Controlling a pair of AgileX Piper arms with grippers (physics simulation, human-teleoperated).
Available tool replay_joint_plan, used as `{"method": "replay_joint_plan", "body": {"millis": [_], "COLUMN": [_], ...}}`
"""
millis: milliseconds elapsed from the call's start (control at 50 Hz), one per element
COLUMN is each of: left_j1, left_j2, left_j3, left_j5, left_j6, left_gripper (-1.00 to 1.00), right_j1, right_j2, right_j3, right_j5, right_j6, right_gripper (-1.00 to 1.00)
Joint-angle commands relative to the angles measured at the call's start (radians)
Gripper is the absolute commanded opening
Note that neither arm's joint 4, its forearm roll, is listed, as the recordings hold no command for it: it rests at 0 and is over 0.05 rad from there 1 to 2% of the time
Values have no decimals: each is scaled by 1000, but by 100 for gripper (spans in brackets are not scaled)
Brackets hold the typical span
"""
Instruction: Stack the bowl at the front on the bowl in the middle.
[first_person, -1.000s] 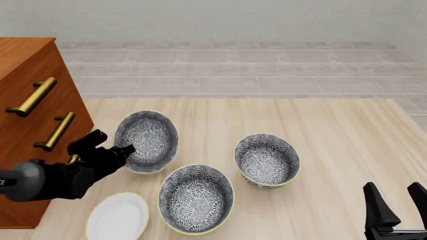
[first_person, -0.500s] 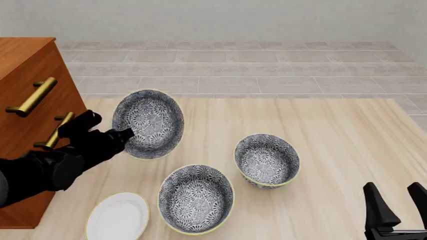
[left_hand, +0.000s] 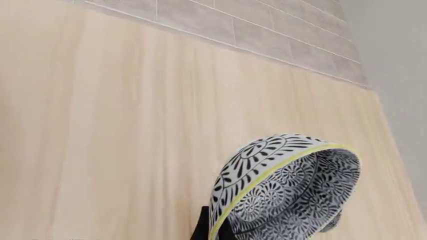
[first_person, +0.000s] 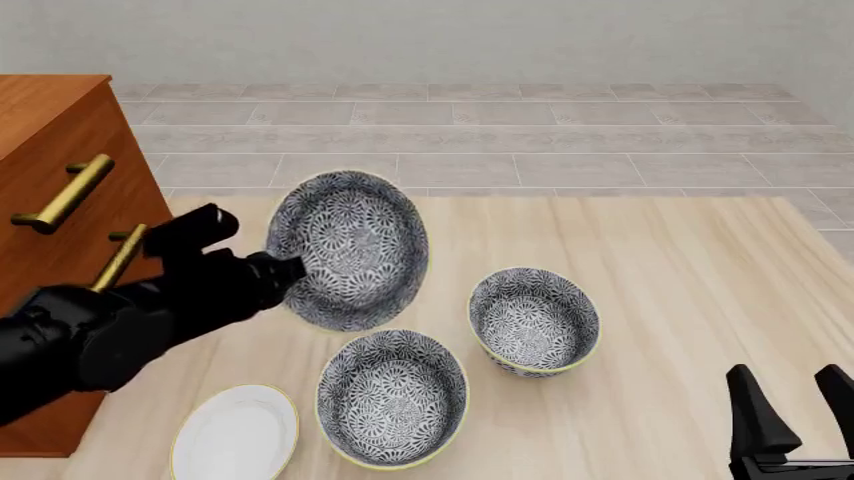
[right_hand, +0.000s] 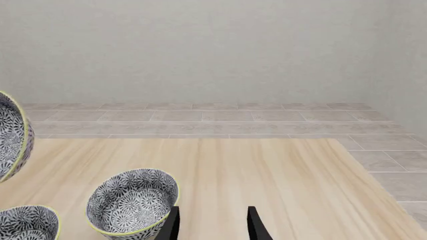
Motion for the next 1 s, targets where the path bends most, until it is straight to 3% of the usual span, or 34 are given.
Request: {"method": "replay_joint_plan", "body": {"millis": [20,120,180,260,320,420,440,540,660,760,1000], "left_j1": [-106,-147,-132,-172,-162,-168,-192,-165,-199,-248,-320], "left_j2": [-77,-97,-105,-54,-43,-11,-2,32,97,141,247], "left_j3": [-89,-155,-201,-221,-229,-301,-305,-384,-495,-530,-601], "left_j5": [139,190,228,252,257,316,326,387,468,513,562], "left_j6": [44,70,124,85,108,259,240,350,369,428,437], "left_gripper": [-100,-100,-100,-100,-100,-100,-100,-100,-100,-100,-100], "right_j1": [0,0,0,0,0,0,0,0,0,0,0], "right_j2": [0,0,0,0,0,0,0,0,0,0,0], "right_j3": [0,0,0,0,0,0,0,0,0,0,0], "right_j5": [0,0,0,0,0,0,0,0,0,0,0], "right_j6": [0,0,0,0,0,0,0,0,0,0,0], "right_gripper": [100,100,100,100,100,100,100,100,100,100,100]}}
